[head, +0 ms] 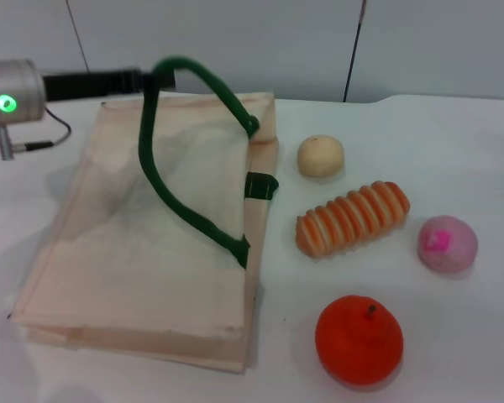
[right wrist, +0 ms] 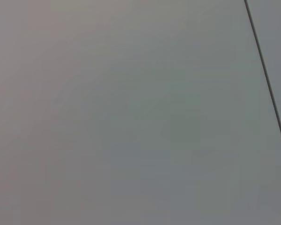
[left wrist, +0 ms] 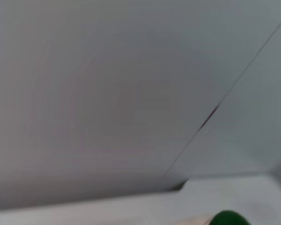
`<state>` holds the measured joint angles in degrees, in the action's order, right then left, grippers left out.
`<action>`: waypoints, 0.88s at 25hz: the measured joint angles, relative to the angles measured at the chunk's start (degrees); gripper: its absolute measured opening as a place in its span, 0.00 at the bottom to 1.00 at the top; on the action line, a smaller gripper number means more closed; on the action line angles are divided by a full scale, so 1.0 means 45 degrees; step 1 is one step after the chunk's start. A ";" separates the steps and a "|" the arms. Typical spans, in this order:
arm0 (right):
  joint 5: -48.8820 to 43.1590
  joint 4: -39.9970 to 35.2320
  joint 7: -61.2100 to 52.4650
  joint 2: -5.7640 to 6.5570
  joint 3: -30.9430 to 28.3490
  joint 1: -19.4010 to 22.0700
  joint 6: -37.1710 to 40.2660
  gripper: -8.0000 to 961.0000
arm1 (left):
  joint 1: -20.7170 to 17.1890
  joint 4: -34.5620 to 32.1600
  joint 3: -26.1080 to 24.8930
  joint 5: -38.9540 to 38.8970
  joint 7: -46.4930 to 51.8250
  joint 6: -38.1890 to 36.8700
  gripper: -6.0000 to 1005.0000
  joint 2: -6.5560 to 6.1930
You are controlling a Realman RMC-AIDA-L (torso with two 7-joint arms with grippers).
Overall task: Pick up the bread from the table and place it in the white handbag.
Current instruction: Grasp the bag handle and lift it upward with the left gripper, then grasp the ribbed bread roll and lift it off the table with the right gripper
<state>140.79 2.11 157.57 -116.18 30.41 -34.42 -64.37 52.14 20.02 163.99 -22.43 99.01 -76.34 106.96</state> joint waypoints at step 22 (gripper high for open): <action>-0.2443 -0.1506 -0.4219 0.0067 0.1135 0.0416 -0.0668 0.93 | -0.0908 0.0591 0.0004 -0.3464 -0.1560 -0.6809 0.12 -0.0845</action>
<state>129.79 -4.66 138.58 -115.88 35.51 -32.55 -67.38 48.06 22.68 164.01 -38.02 91.99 -106.98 103.16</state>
